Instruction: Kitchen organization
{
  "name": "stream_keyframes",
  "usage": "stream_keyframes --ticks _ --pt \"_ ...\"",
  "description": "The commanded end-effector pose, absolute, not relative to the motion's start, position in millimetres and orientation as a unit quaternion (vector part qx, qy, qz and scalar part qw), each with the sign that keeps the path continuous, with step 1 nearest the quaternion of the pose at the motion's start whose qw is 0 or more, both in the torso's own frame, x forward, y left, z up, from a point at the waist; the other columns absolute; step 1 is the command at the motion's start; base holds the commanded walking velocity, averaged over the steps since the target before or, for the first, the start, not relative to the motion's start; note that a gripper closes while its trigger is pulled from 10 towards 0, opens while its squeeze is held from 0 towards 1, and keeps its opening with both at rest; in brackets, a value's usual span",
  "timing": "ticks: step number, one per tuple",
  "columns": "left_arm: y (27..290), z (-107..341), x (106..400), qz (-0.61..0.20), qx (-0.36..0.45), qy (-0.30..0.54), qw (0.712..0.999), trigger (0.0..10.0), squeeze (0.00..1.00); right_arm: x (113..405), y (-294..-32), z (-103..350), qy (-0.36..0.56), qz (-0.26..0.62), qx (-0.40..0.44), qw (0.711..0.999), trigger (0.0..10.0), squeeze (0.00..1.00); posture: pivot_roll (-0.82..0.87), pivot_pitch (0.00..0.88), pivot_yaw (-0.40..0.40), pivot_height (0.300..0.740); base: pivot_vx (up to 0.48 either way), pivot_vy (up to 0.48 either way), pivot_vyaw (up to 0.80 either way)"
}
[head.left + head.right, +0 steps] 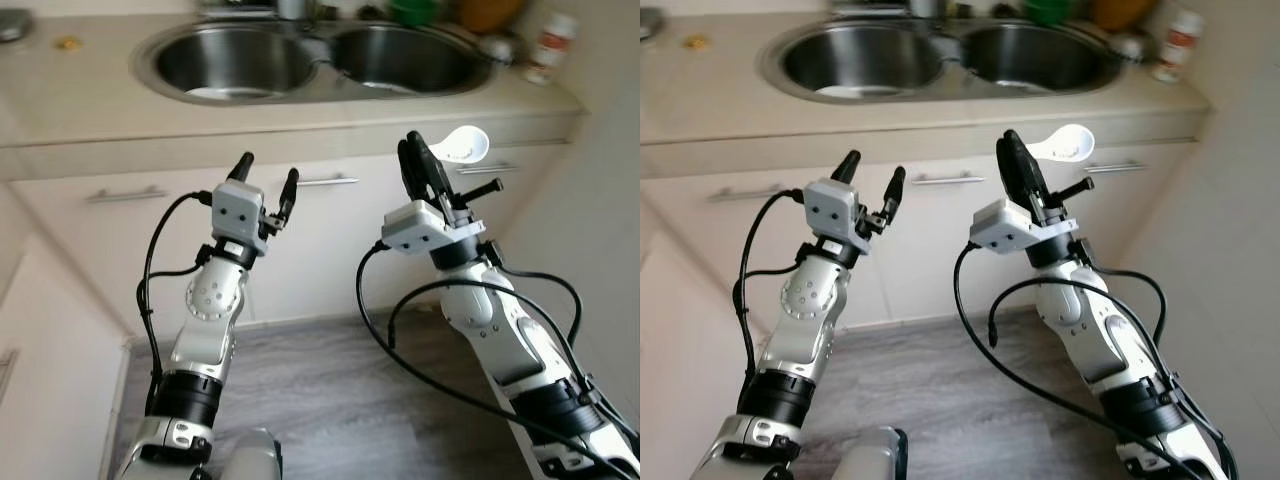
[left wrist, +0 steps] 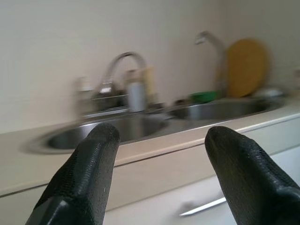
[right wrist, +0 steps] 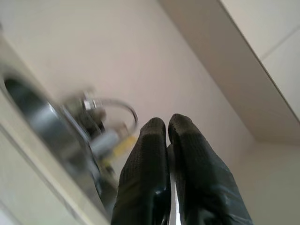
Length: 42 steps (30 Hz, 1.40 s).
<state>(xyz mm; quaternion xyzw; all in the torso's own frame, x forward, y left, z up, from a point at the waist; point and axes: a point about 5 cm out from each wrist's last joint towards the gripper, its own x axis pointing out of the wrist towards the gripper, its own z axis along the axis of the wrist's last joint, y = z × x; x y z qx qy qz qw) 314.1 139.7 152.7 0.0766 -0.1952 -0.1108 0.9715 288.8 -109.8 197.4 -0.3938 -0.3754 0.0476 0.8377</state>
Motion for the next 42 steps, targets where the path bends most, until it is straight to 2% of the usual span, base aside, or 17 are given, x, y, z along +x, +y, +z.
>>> stream_keyframes --ticks 1,14,29,33,37,42 --pt "131.8 156.1 315.0 -0.119 0.076 -0.204 0.969 10.0 0.0 287.6 -114.8 201.6 -0.386 0.038 -0.398 0.832 10.0 0.0 0.15 0.0 -0.058 0.74 0.262 0.0 0.8" --pt "132.4 156.1 315.7 -0.117 0.077 -0.205 0.969 10.0 0.0 287.2 -115.4 204.6 -0.395 0.037 -0.375 0.838 10.0 0.0 0.15 0.0 -0.058 0.74 0.259 0.0 0.75" --pt "131.5 156.0 316.2 -0.116 0.078 -0.208 0.968 10.0 0.0 292.7 -122.9 204.4 -0.378 0.016 -0.345 0.859 10.0 0.0 0.16 0.0 -0.06 0.74 0.255 0.0 0.0" --pt "131.0 155.6 315.9 -0.117 0.078 -0.207 0.968 10.0 0.0 297.4 -126.7 202.1 -0.351 0.012 -0.311 0.883 10.0 0.0 0.16 0.0 -0.061 0.74 0.252 0.0 0.0" --pt "131.6 155.0 315.3 -0.116 0.078 -0.207 0.968 10.0 0.0 298.2 -128.2 203.4 -0.353 0.002 -0.32 0.879 10.0 0.0 0.16 0.0 -0.062 0.74 0.252 0.0 -0.8" --pt "131.3 154.8 315.1 -0.117 0.078 -0.207 0.968 10.0 0.0 297.8 -127.1 202.1 -0.351 0.007 -0.311 0.883 10.0 0.0 0.16 0.0 -0.061 0.74 0.251 0.0 0.0"
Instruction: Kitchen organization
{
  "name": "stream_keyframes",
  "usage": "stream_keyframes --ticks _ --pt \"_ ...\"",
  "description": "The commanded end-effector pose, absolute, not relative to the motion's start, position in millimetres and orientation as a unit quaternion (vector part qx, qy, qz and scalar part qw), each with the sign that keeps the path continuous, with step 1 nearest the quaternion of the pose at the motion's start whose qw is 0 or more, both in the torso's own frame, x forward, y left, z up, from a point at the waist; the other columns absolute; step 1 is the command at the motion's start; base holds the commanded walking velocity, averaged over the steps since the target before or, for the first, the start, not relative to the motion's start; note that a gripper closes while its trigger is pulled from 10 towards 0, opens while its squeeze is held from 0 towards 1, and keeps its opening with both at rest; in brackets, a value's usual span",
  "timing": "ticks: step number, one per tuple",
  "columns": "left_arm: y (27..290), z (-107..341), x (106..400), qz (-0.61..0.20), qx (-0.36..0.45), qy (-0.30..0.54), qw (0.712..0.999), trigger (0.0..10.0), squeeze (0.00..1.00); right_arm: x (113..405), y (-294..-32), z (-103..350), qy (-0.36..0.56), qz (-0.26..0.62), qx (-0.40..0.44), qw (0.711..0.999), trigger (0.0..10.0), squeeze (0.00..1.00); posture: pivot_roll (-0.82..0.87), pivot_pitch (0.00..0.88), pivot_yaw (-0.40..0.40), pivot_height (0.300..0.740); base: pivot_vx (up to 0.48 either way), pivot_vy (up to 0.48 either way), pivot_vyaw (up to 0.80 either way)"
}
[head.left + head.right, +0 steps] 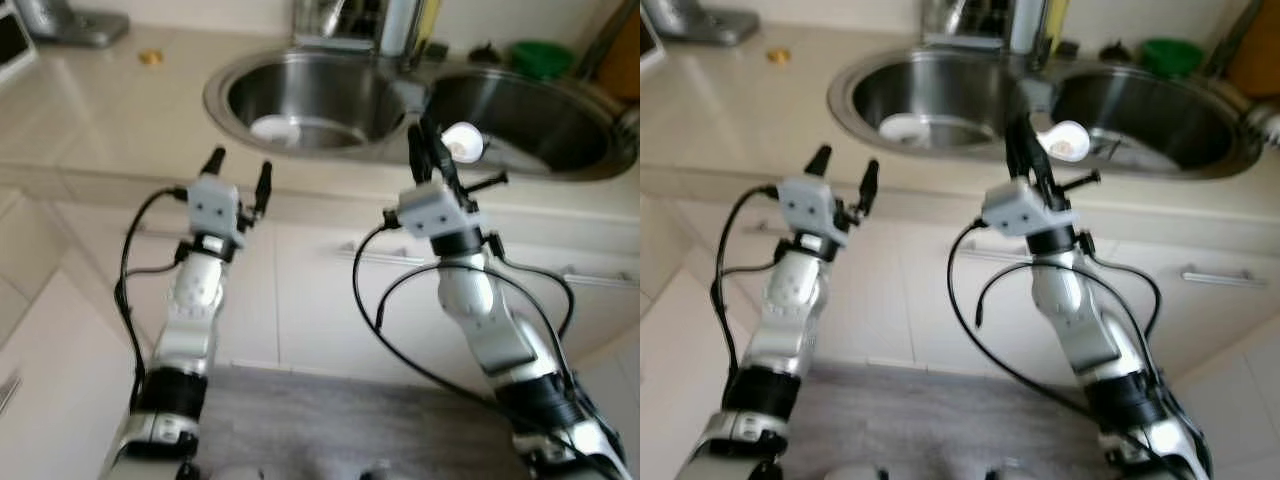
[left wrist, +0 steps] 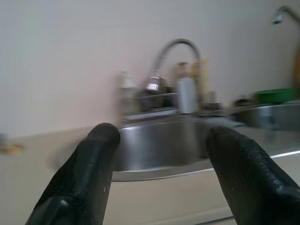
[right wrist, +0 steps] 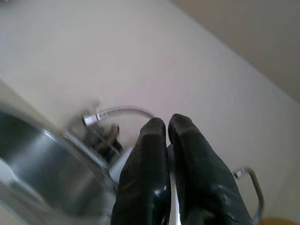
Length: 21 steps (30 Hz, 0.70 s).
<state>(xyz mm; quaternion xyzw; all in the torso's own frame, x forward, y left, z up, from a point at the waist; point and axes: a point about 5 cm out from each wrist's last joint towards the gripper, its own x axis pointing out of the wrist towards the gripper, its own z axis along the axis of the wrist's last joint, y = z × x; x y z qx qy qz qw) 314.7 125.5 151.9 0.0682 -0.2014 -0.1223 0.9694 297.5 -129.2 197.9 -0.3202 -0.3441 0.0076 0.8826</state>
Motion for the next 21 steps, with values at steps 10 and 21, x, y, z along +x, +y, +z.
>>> stream_keyframes --ticks 10,21 --pt "131.8 155.4 315.8 -0.117 0.079 -0.206 0.968 10.0 0.0 297.9 -128.3 201.6 -0.347 0.006 -0.31 0.885 10.0 0.0 0.16 0.0 -0.061 0.74 0.252 0.0 0.0" --pt "130.9 157.0 317.5 -0.116 0.078 -0.209 0.968 10.0 0.0 322.4 -143.3 213.9 -0.317 -0.011 -0.25 0.915 10.0 0.0 0.15 0.0 -0.062 0.74 0.251 0.0 0.0"
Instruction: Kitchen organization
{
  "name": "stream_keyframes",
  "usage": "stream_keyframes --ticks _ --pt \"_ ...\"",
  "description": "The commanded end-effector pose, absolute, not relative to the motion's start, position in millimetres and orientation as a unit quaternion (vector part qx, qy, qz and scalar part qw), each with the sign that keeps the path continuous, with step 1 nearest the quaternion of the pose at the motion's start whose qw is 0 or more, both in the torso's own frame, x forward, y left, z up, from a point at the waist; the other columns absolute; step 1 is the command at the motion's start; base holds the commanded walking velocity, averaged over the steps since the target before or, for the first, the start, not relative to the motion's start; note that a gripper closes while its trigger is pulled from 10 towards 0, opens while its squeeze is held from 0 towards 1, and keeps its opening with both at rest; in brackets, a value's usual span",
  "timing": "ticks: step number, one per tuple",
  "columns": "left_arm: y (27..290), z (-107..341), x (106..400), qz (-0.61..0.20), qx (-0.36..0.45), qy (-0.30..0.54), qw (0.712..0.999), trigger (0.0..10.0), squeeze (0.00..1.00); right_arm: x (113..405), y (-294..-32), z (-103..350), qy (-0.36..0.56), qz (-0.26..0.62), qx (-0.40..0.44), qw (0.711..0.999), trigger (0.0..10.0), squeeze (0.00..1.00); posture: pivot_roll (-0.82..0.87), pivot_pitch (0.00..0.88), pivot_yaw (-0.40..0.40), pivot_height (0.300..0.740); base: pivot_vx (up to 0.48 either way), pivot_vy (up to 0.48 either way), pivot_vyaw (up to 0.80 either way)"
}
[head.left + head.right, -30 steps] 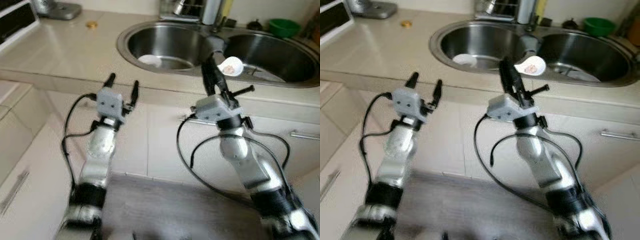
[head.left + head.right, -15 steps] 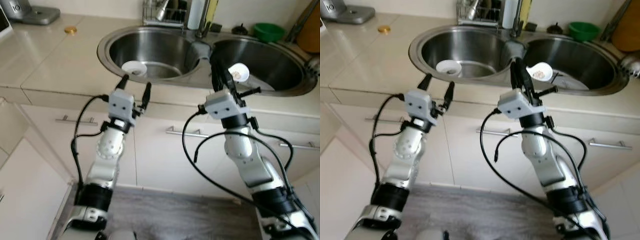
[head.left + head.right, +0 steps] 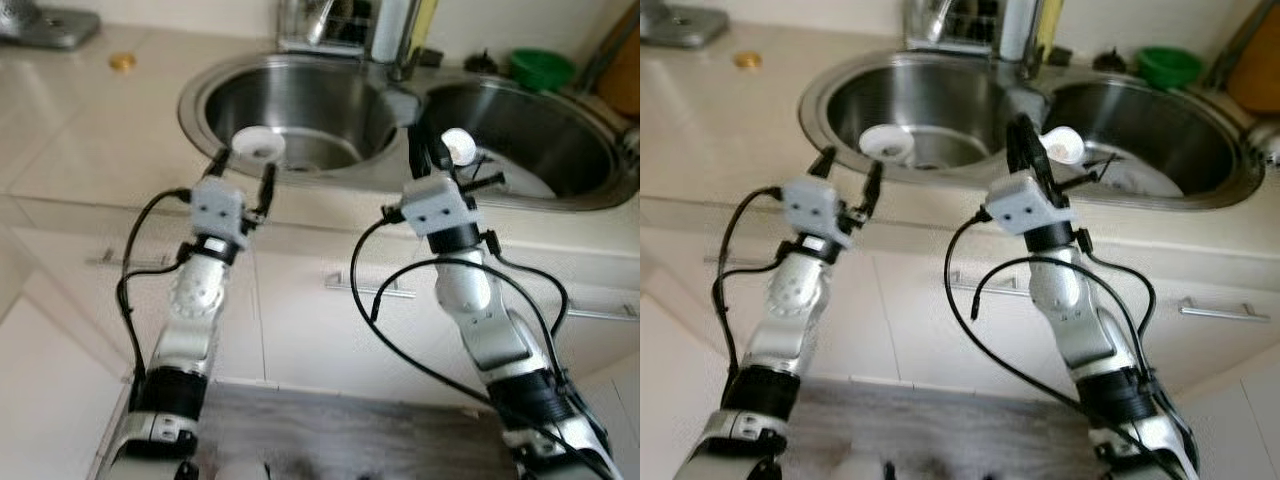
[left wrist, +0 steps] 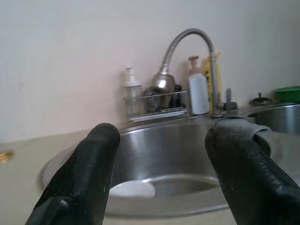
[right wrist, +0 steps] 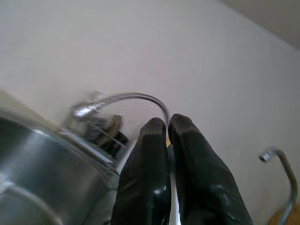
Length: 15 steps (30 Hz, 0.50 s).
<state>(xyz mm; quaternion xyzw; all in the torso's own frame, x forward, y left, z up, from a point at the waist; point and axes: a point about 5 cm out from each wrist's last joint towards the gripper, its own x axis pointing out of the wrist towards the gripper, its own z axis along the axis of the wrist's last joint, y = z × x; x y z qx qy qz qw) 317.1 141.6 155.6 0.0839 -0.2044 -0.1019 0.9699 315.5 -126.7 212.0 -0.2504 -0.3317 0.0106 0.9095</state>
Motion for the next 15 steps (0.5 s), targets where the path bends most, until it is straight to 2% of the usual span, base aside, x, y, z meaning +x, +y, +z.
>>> stream_keyframes --ticks 1,8,11,15 --pt "130.7 157.1 317.5 -0.116 0.078 -0.209 0.968 10.0 0.0 325.4 -144.1 215.4 -0.316 -0.011 -0.251 0.915 10.0 0.0 0.15 0.0 -0.062 0.74 0.251 0.0 0.0" --pt "133.0 159.5 318.4 -0.111 0.08 -0.213 0.967 10.0 0.0 344.9 -151.7 224.5 -0.301 -0.025 -0.237 0.923 10.0 0.0 0.17 0.0 -0.07 0.74 0.251 0.0 0.0" --pt "133.4 159.4 318.1 -0.11 0.08 -0.213 0.967 10.0 0.0 354.8 -157.3 218.2 -0.259 -0.029 -0.221 0.94 10.0 0.0 0.18 0.0 -0.074 0.74 0.247 0.0 0.0" --pt "132.3 158.8 317.3 -0.111 0.08 -0.213 0.967 10.0 0.0 361.7 -164.7 207.9 -0.22 -0.034 -0.188 0.957 10.0 0.0 0.18 0.0 -0.074 0.74 0.0 0.0 0.0"
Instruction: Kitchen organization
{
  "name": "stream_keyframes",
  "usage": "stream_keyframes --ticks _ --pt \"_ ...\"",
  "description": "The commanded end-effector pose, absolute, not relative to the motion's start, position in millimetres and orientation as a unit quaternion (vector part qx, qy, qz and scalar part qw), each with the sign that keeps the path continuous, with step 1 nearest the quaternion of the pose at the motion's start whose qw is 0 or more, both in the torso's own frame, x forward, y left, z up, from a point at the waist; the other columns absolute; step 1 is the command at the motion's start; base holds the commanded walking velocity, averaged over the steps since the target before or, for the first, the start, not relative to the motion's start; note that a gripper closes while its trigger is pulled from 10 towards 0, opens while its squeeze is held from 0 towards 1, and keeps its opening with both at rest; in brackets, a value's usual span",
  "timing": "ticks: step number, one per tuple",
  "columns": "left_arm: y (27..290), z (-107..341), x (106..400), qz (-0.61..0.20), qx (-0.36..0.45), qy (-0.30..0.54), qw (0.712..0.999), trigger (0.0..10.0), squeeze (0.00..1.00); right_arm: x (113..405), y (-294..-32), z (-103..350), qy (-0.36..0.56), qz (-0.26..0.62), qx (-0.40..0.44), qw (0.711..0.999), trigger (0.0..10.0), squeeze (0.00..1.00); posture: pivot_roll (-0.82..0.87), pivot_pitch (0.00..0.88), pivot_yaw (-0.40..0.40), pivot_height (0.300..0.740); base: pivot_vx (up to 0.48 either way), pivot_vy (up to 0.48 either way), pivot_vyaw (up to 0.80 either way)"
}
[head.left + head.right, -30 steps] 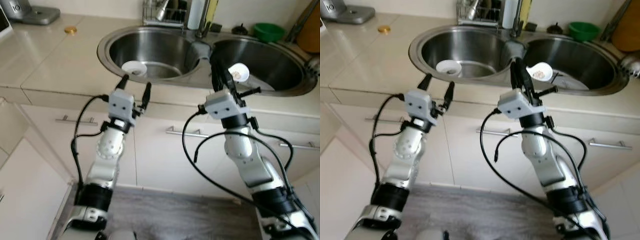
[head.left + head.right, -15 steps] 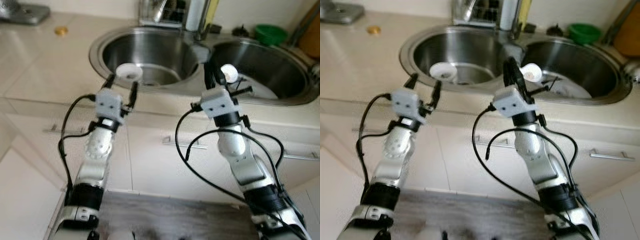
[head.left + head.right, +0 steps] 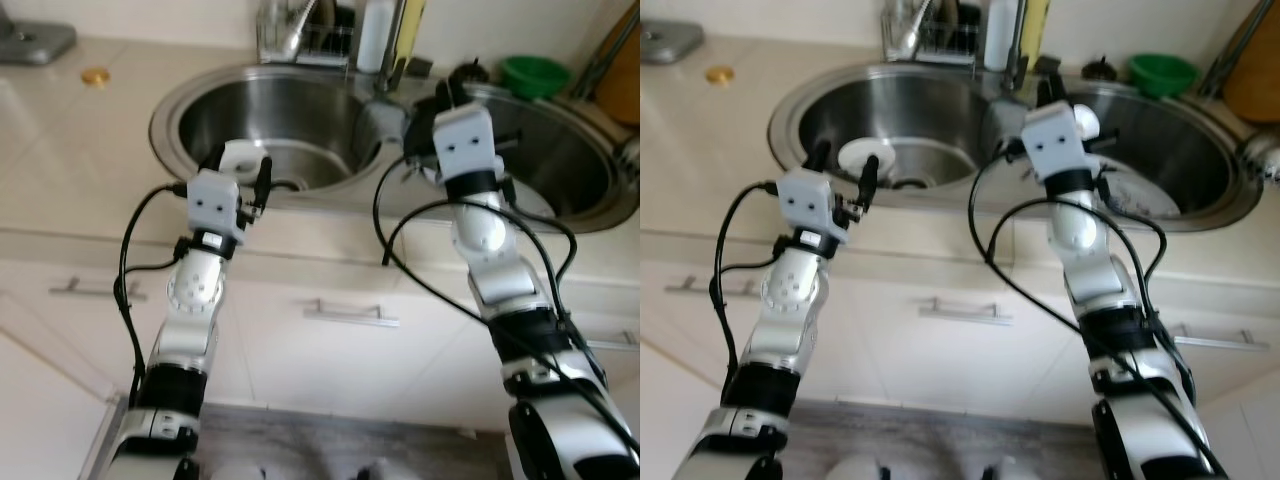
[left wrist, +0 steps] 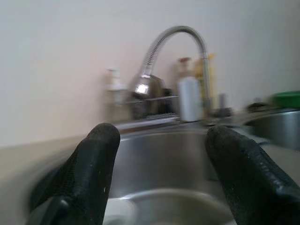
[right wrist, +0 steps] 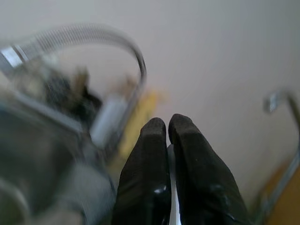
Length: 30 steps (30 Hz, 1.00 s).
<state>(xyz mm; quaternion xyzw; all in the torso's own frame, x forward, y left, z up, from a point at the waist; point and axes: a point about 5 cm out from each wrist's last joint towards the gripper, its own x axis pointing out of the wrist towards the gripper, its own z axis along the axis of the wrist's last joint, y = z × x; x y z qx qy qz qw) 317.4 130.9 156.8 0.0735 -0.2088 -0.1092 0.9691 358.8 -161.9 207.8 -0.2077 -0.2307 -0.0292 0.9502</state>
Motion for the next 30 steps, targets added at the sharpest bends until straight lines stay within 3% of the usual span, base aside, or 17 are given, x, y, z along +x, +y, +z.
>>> stream_keyframes --ticks 1,2,3,11,30 --pt "132.3 158.8 317.3 -0.111 0.08 -0.213 0.967 10.0 0.0 362.7 -166.0 206.6 -0.216 -0.035 -0.186 0.958 10.0 0.0 0.18 0.0 -0.074 0.74 0.0 0.0 0.0" --pt "132.5 158.7 317.2 -0.111 0.08 -0.213 0.967 10.0 0.0 362.8 -167.8 205.6 -0.215 -0.039 -0.182 0.959 10.0 0.06 0.17 0.0 -0.071 0.74 0.0 0.0 0.0" --pt "132.5 158.4 316.9 -0.112 0.08 -0.212 0.967 10.0 0.0 361.9 -174.7 204.6 -0.214 -0.053 -0.16 0.962 10.0 1.0 0.17 0.0 -0.07 0.74 0.0 0.0 0.0" --pt "129.4 156.9 316.6 -0.122 0.08 -0.209 0.967 10.0 0.0 361.3 -185.2 199.5 -0.204 -0.076 -0.149 0.964 10.0 1.0 0.17 0.0 -0.066 0.74 0.0 0.0 0.0" --pt "127.7 157.3 316.1 -0.129 0.071 -0.21 0.967 10.0 0.0 346.7 -175.8 196.9 -0.23 -0.06 -0.123 0.963 10.0 1.0 0.17 0.0 -0.068 0.74 0.0 0.0 0.0"
